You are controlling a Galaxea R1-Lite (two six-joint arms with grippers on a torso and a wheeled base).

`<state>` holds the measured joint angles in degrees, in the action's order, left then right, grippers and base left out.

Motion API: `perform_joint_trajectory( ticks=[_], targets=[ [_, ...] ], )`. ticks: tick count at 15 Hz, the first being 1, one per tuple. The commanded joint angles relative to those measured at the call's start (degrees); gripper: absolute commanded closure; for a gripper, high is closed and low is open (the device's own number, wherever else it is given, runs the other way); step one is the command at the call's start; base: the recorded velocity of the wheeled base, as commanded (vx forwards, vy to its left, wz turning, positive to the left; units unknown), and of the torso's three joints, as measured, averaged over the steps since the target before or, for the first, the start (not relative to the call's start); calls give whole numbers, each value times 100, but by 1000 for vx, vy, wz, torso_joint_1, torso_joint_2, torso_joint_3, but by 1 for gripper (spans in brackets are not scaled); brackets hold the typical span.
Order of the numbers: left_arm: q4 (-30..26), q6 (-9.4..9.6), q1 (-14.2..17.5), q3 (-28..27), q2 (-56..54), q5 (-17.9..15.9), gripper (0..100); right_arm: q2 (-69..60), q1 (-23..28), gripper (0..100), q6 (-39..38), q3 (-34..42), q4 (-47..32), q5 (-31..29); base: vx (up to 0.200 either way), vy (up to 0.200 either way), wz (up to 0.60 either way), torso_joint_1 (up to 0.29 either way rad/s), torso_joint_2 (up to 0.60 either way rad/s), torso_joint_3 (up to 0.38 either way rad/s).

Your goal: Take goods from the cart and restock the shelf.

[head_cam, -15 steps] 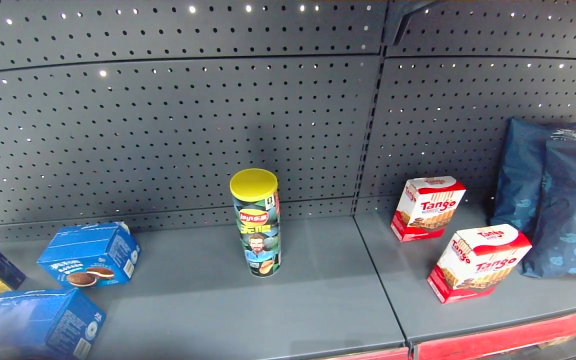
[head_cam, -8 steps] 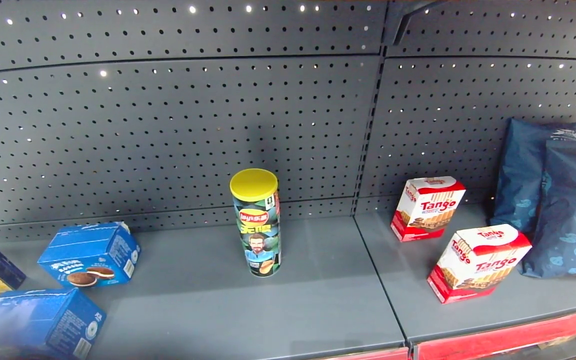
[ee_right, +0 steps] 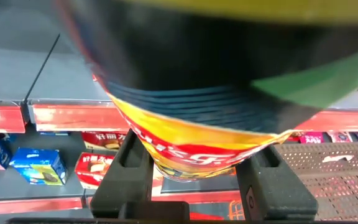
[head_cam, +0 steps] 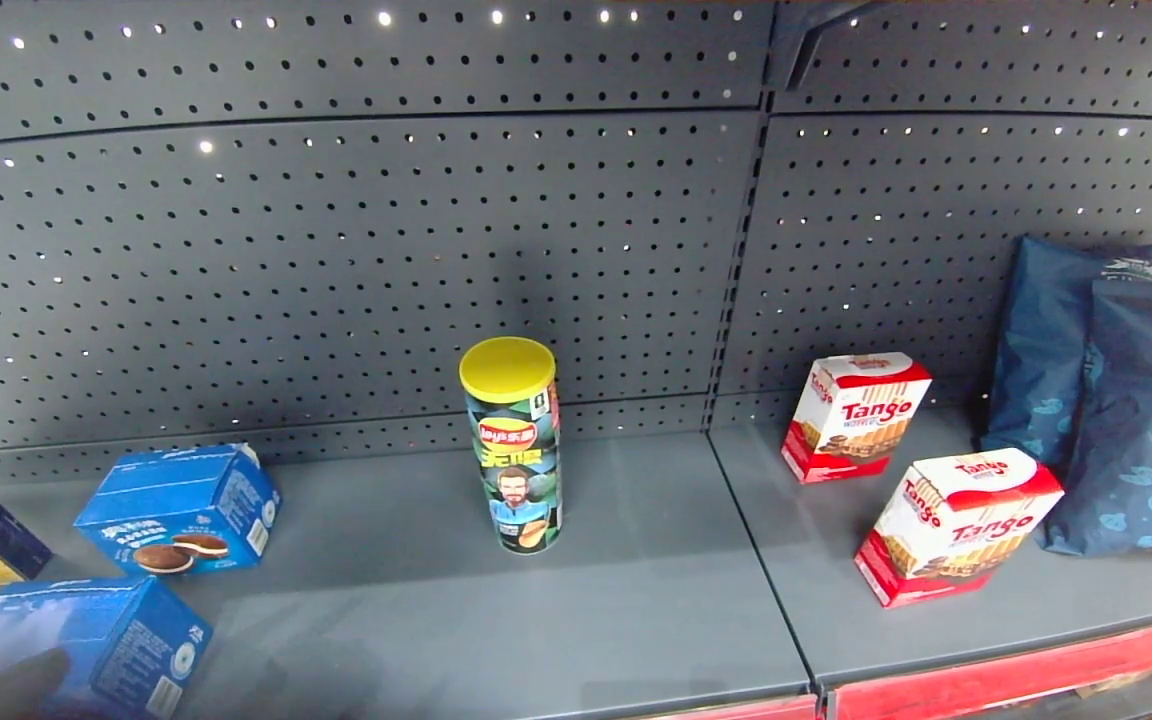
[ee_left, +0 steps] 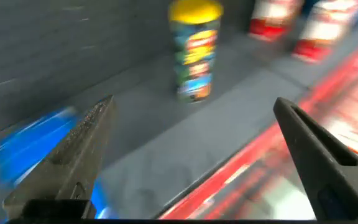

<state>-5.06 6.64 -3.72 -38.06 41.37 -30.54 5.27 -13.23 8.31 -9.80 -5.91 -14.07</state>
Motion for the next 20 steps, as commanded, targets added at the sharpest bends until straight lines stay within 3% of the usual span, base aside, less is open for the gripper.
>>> perform_joint_trajectory(
  ticks=[1, 4, 5, 7, 11, 13, 17, 20],
  targets=[
    [1156, 21, -270, 422, 1663, -541, 0, 27, -4, 100, -14, 48, 55, -8, 0, 0, 0, 0, 0, 0],
    [3398, 21, -402, 1222, 3201, -646, 0, 27, -4, 100, 4, 242, 187, 18, 0, 0, 0, 0, 0, 0],
    [4065, 21, -419, 1301, 3755, -822, 0, 27, -13, 100, 12, 321, 336, 18, 0, 0, 0, 0, 0, 0],
    [4707, 12, -410, 1239, 4467, -1569, 0, 27, -13, 100, 12, 303, 363, 9, 0, 0, 0, 0, 0, 0],
    [6017, -40, -410, 906, 5733, -2264, 0, 27, -4, 100, 12, 268, 363, 18, 0, 0, 0, 0, 0, 0],
    [6869, -225, -375, 774, 6330, -2773, 0, 27, -13, 100, 12, 259, 363, 18, 0, 0, 0, 0, 0, 0],
    [7625, -339, -217, 703, 6840, -3099, 0, 27, -13, 100, 12, 268, 363, 9, 0, 0, 0, 0, 0, 0],
    [7871, -366, -147, 545, 7139, -3239, 0, 27, -13, 100, 12, 303, 363, 9, 0, 0, 0, 0, 0, 0]
  ],
)
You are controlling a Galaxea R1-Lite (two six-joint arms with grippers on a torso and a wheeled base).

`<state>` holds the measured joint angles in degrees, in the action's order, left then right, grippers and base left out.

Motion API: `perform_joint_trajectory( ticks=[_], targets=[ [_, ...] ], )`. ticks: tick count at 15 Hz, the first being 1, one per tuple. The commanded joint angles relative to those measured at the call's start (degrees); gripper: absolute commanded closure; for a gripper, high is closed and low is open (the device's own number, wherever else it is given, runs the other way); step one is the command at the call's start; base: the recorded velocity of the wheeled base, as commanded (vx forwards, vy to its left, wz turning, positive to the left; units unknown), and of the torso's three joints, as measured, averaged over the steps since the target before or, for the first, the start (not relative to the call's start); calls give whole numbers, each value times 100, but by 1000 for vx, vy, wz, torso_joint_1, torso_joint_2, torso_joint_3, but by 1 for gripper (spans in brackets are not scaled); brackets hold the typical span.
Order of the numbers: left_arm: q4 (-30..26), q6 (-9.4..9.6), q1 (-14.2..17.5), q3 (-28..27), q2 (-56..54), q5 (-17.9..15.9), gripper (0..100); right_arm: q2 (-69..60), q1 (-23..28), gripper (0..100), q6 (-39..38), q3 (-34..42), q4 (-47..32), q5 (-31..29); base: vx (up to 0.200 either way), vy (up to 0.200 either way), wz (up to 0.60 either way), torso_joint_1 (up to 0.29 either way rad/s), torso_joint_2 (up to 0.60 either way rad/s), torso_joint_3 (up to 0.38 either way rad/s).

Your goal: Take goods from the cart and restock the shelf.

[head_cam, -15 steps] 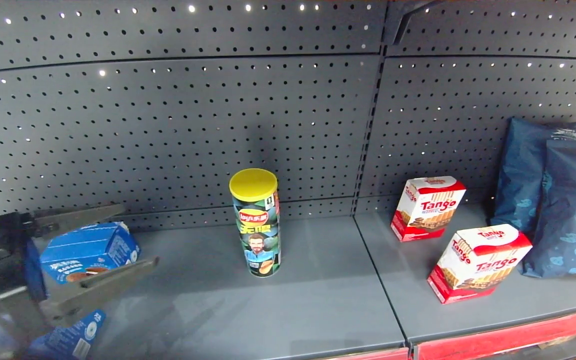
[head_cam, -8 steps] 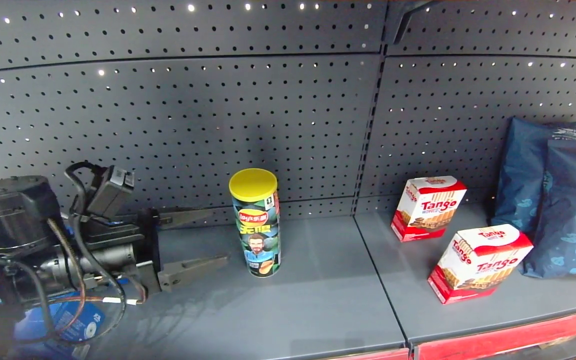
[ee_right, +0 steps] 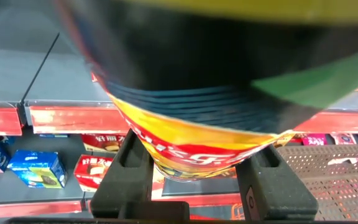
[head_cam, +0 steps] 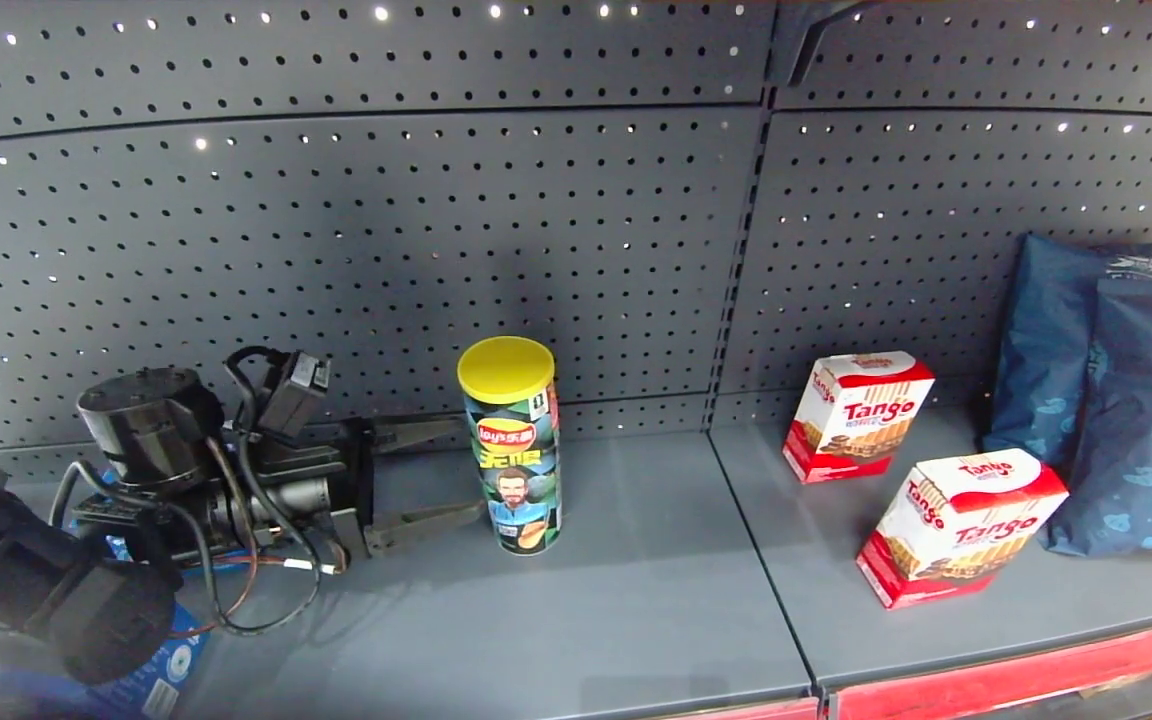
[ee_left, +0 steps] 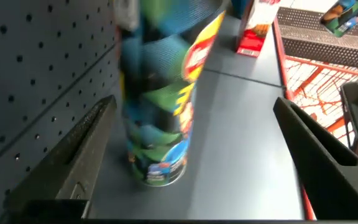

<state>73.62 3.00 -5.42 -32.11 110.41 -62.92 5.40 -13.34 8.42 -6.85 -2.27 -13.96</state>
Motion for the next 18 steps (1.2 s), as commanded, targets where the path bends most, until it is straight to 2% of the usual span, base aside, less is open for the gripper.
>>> perform_joint_trajectory(
  ticks=[1, 5, 6, 9, 18],
  targets=[
    [12, -1, 50, -173, 350, -19, 0, 14, 7, 100, 1, 26, -2, -2, 0, 0, 0, 0, 0, 0],
    [-5, -19, 15, -735, 763, -28, 0, 14, 7, 100, 1, 44, -2, -2, 0, 0, 0, 0, 0, 0],
    [-5, -80, -38, -920, 912, -19, 0, 14, 7, 100, 1, 52, -2, -10, 0, 0, 0, 0, 0, 0],
    [-32, -98, -205, -1122, 1141, -19, 0, 14, -2, 100, 1, 61, -2, -10, 0, 0, 0, 0, 0, 0],
    [-76, -98, -451, -1412, 1589, 16, 0, 14, -2, 100, 1, 123, -2, -19, 0, 0, 0, 0, 0, 0]
  ],
)
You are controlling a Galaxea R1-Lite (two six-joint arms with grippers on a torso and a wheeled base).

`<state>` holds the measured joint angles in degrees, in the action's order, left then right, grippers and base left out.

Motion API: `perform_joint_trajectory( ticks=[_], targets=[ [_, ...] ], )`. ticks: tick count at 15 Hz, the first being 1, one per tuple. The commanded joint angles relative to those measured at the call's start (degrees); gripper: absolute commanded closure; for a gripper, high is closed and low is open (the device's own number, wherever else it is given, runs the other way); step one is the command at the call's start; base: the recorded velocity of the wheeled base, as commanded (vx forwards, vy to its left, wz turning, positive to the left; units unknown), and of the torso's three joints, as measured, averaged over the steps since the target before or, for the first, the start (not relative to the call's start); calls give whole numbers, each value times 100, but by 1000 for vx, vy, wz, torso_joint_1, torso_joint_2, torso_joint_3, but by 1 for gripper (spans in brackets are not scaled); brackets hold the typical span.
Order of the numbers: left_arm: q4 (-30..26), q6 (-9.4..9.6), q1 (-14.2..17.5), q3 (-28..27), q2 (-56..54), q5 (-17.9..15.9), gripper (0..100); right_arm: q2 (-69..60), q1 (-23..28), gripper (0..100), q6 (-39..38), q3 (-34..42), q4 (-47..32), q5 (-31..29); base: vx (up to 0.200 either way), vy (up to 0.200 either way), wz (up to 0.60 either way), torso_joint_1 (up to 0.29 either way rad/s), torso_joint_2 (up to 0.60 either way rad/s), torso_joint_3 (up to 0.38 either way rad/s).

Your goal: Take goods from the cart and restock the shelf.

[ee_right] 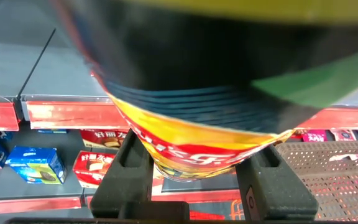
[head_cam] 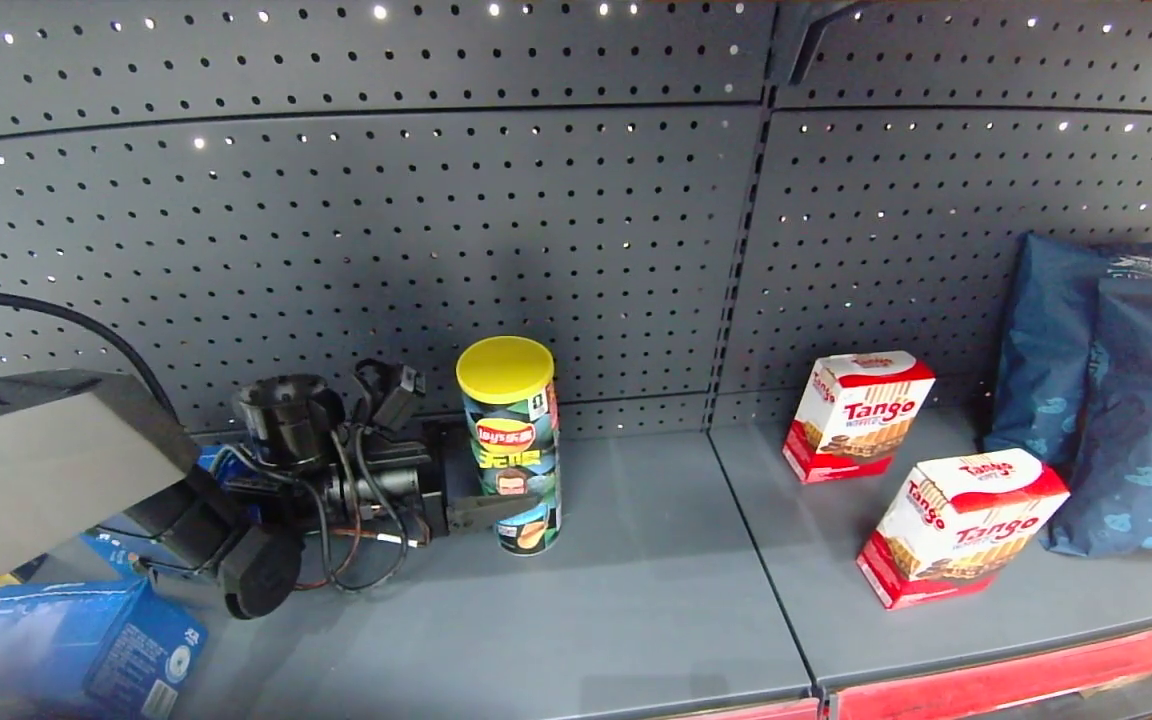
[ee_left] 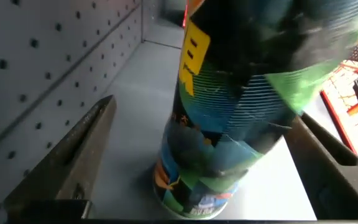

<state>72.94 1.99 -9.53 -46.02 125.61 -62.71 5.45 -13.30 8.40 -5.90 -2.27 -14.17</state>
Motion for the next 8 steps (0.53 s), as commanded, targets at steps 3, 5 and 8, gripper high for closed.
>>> perform_joint_trajectory(
  ticks=[3, 5, 8],
  targets=[
    [19, -23, -101, -91, 192, 22, 0, 9, -6, 100, 4, 36, -2, 10, 0, 0, 0, 0, 0, 0],
    [72, -14, -101, -153, 262, 22, 100, 9, -6, 100, 4, 36, -2, 2, 0, 0, 0, 0, 0, 0],
    [54, -23, -137, -135, 236, 22, 100, 9, -6, 100, -5, 54, 7, 2, 0, 0, 0, 0, 0, 0]
  ],
)
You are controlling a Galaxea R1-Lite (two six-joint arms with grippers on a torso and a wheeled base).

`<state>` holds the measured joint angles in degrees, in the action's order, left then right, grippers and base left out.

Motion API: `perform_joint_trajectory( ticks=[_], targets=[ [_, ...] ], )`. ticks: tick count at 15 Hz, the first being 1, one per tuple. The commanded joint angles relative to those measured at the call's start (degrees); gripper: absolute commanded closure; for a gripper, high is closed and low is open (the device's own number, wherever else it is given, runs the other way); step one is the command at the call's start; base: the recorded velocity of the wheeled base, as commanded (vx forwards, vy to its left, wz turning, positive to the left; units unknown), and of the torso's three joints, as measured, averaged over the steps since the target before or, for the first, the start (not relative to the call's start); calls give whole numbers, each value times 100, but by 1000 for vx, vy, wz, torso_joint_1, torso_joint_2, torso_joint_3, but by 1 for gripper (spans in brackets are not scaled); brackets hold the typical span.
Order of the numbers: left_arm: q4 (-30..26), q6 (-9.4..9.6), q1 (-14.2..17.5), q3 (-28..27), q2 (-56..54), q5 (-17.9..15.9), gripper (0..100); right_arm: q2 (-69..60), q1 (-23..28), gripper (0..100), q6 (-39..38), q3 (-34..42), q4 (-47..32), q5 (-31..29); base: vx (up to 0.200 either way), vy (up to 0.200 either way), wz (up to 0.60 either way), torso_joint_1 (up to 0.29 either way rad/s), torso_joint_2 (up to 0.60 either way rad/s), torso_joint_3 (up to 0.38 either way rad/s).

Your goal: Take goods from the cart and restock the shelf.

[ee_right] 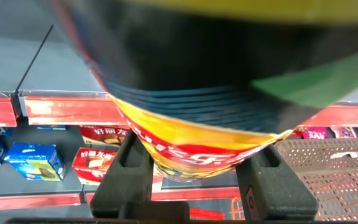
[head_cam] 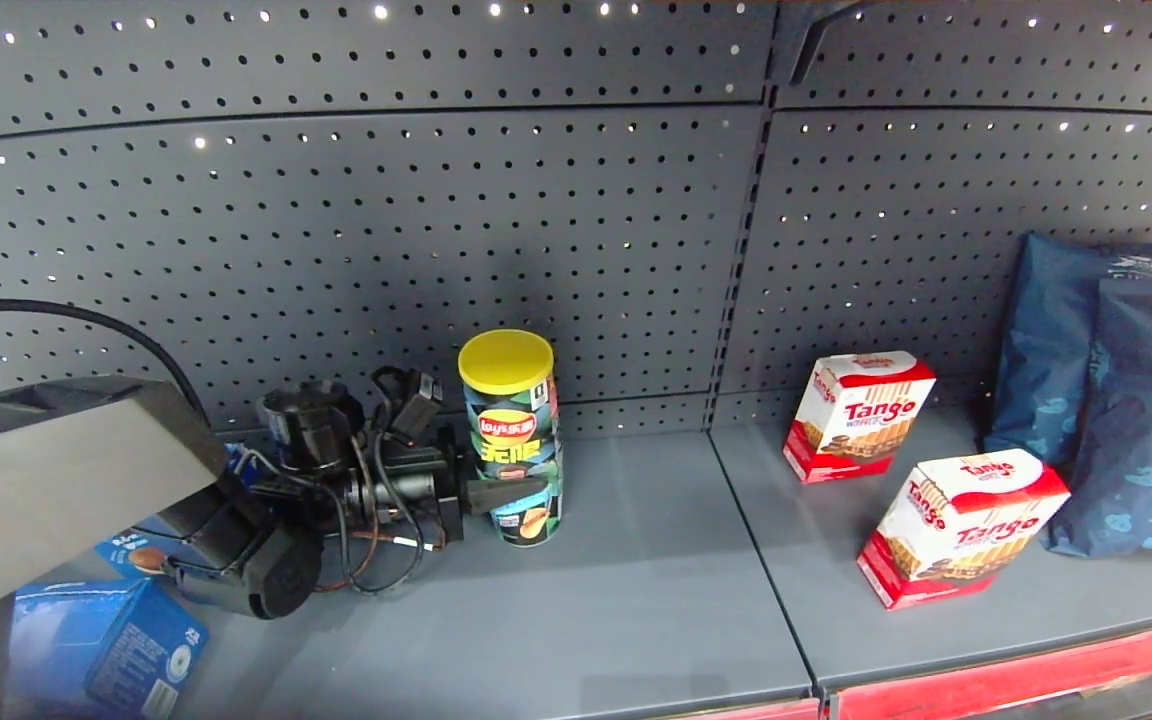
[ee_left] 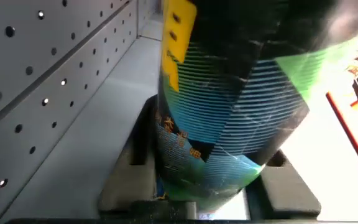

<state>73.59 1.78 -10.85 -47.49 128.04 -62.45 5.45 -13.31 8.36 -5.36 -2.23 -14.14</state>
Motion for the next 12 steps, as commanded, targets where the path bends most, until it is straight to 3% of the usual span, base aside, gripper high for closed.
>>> perform_joint_trajectory(
  ticks=[1, 5, 10, 11, 12],
  targets=[
    [-3, -2, -14, 30, -51, 5, 100, 9, -5, 100, -1, 27, 3, -1, 0, 0, 0, 0, 0, 0],
    [-21, -2, -110, 557, -895, 49, 100, 9, -5, 100, -10, 44, 12, -1, 0, 0, 0, 0, 0, 0],
    [6, -2, -392, 2130, -2450, 497, 100, 9, -5, 100, -10, 141, 21, -1, 0, 0, 0, 0, 0, 0],
    [6, -2, -392, 2130, -2450, 497, 100, 9, -5, 100, -10, 141, 21, -1, 0, 0, 0, 0, 0, 0],
    [15, 15, -444, 2737, -2890, 532, 100, 9, -5, 100, -10, 167, 74, -1, 0, 0, 0, 0, 0, 0]
  ],
)
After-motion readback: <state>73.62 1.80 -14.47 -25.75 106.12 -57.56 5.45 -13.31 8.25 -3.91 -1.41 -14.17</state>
